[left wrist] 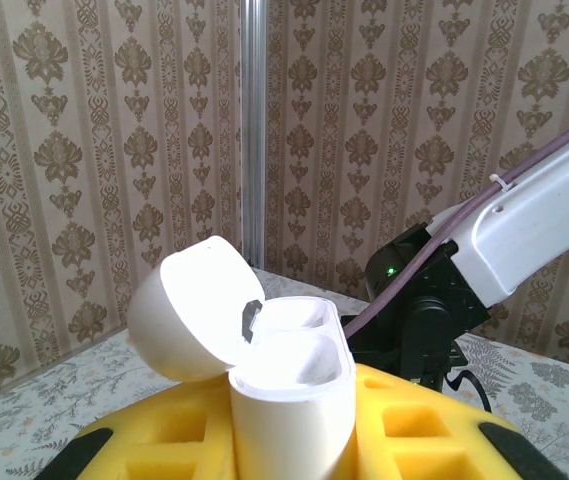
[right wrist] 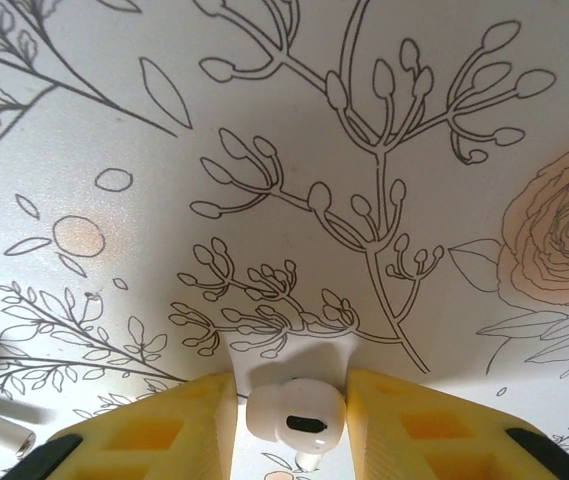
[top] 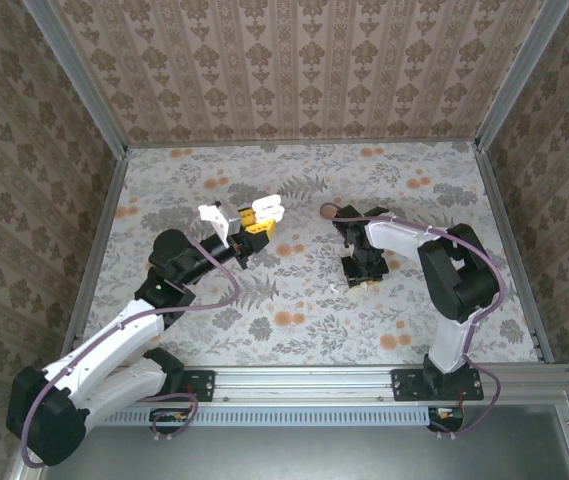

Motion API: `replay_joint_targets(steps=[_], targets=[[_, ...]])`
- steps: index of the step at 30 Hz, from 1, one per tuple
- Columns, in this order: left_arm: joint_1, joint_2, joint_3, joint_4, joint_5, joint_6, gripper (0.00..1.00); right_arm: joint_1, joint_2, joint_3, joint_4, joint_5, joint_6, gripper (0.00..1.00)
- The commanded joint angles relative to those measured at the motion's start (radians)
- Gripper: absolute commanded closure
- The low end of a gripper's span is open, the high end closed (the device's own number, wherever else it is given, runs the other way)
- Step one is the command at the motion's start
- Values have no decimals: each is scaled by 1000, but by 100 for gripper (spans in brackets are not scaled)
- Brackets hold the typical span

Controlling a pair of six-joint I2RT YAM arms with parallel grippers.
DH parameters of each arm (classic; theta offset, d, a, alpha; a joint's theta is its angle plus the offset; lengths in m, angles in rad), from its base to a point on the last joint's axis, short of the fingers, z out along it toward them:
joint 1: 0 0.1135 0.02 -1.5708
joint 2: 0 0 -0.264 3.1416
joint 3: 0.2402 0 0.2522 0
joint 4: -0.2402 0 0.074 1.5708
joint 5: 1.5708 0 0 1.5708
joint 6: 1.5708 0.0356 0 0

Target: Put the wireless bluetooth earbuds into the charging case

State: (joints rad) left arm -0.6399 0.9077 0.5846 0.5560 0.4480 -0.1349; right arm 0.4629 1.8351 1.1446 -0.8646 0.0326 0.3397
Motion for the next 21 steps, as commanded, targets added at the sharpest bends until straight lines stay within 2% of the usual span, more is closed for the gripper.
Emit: replay_joint_targets(steps=[1,14,21], targets=[[5,-5,12,-1,6,-6,75,2,19,-5,-11,7,-4,66],[3,8,20,1,11,-12,75,-13,-30,-60,34,-20,4,71],[0,28,21,2,8,-14,75,-13,-173,-36,22,-25,17,71]])
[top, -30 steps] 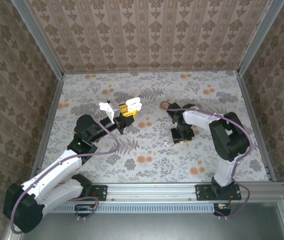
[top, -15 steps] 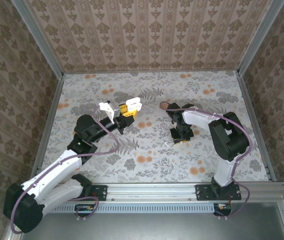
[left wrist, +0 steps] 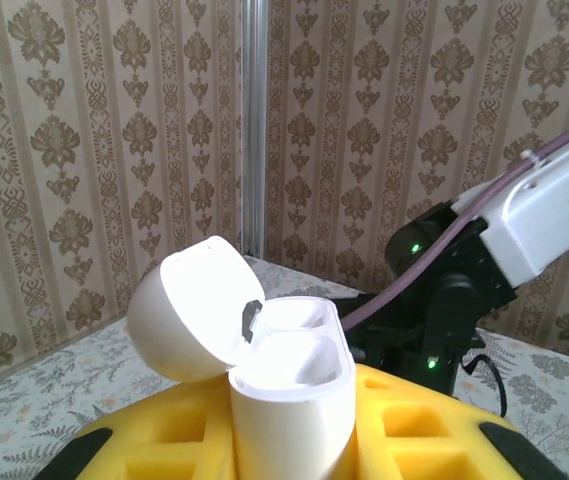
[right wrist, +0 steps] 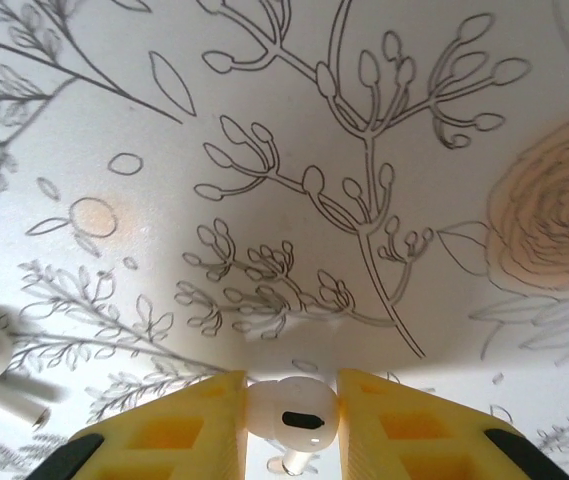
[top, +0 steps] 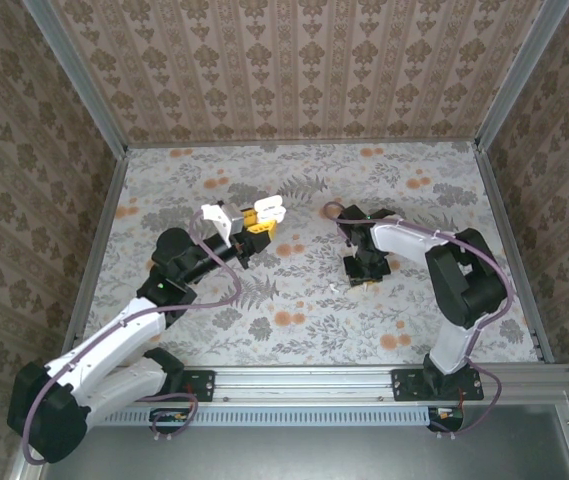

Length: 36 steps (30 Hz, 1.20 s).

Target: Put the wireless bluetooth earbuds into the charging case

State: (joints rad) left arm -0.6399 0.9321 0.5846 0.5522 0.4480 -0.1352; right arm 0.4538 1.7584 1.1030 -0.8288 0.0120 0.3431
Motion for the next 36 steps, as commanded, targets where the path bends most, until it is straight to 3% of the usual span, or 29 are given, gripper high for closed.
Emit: replay_joint_targets(steps=[1,10,15,27,36], targets=[[-1,11,21,5,2,-16,75,-3,-131,14,-15,2,15,71],[-13,109,44,37,5,-60,75,43,-417,150,-12,103,17,71],[-25,160,55,84,20,-83,75,115,-486,265,1,173,2,72],[-42,177,64,116,52,-83,75,335,-436,448,174,212,-81,71],[-47,165,68,129,72,-79,75,370,-376,484,218,194,-127,71]])
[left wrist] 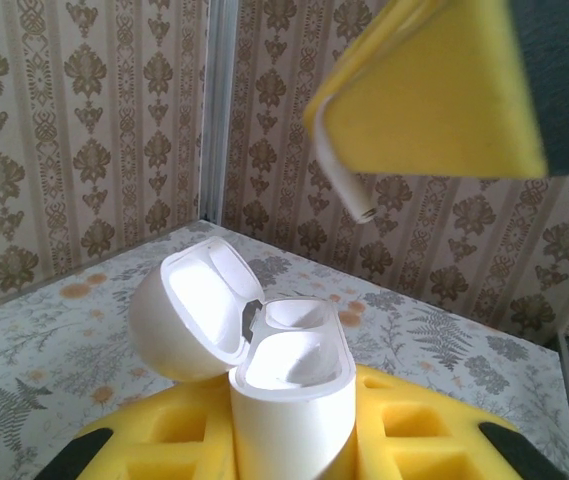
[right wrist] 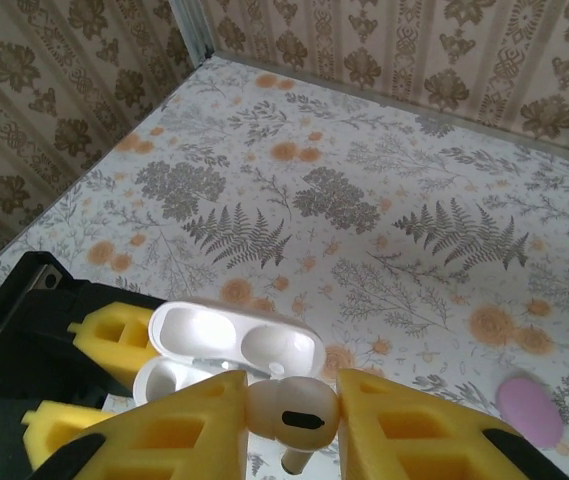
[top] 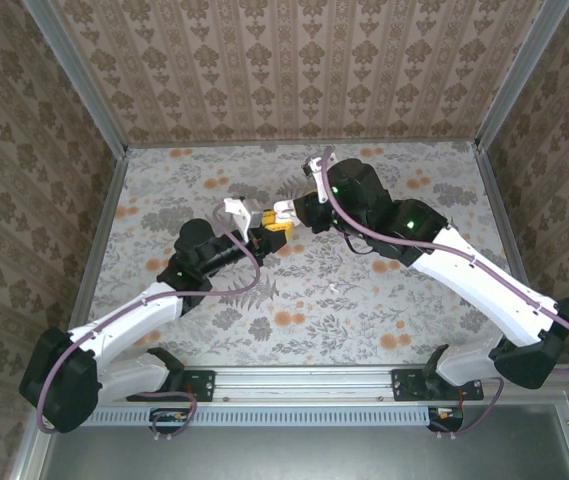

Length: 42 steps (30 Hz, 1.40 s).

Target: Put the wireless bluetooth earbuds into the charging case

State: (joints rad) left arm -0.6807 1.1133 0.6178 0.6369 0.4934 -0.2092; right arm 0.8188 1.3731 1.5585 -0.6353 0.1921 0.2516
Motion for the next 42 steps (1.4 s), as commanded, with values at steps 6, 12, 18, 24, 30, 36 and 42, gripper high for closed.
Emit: replay_joint_targets(steps=[6,12,18,24,30,36,42], targets=[[-8,-31,28,41,21,-1,75,6,12,11,29,17,-44,71],[-7,-38,26,44,17,-4,75,6,12,-15,51,-6,-34,71],[-8,-36,28,50,17,-7,75,6,12,-31,72,-19,-20,71],[-9,-38,25,57,14,-13,75,5,13,-45,80,-26,-15,71],[-12,-40,26,61,6,-13,75,5,12,-54,89,-39,-7,71],[-15,-40,26,64,6,-15,75,6,44,-65,95,-46,-2,71],[-15,-41,25,66,1,-15,75,6,52,-75,95,-33,-6,71]])
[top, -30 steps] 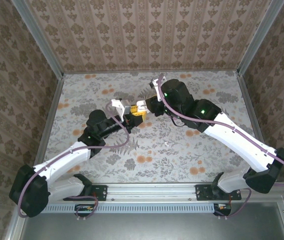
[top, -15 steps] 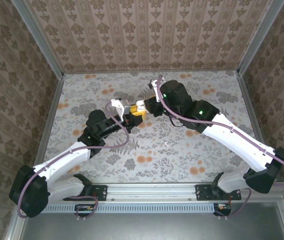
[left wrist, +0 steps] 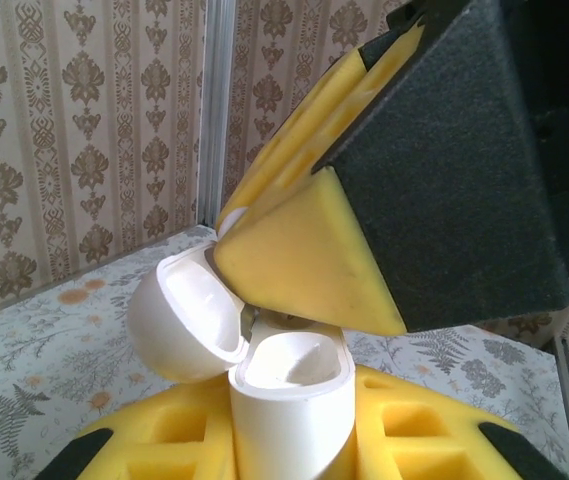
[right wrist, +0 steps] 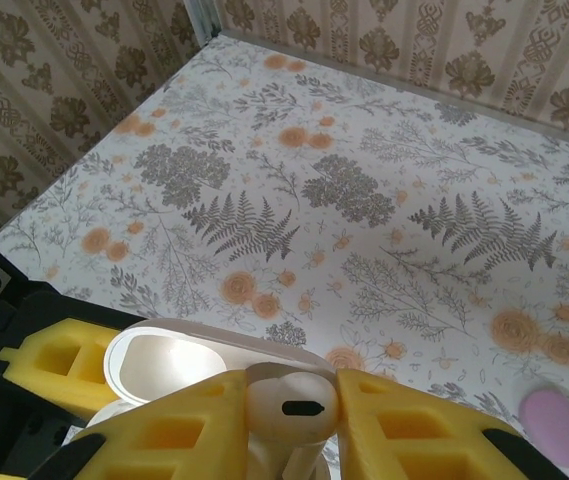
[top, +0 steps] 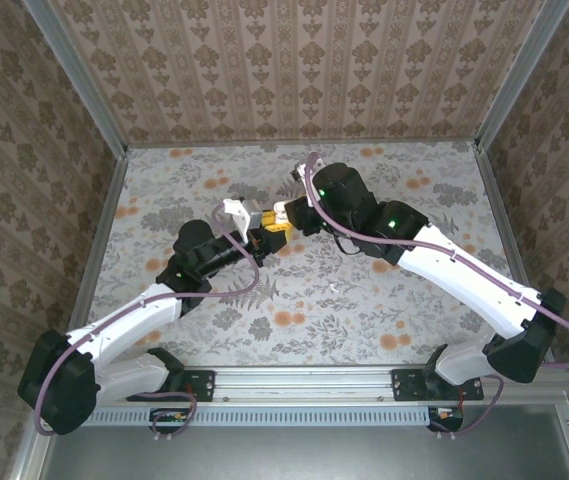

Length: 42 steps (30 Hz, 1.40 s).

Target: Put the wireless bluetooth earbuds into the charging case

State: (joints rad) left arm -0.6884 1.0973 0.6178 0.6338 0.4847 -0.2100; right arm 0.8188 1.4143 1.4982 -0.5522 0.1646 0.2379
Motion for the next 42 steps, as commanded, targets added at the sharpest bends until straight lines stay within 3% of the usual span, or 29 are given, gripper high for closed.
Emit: replay_joint_targets(steps=[1,21,42], targets=[[-7,-25,25,70,7,-14,75,6,10,-18,12,-4,6,71],[-8,-24,14,107,-30,-32,75,6,-58,-74,12,-51,11,70],[-7,-32,14,109,-21,-28,75,-14,-77,-68,11,-163,61,58]])
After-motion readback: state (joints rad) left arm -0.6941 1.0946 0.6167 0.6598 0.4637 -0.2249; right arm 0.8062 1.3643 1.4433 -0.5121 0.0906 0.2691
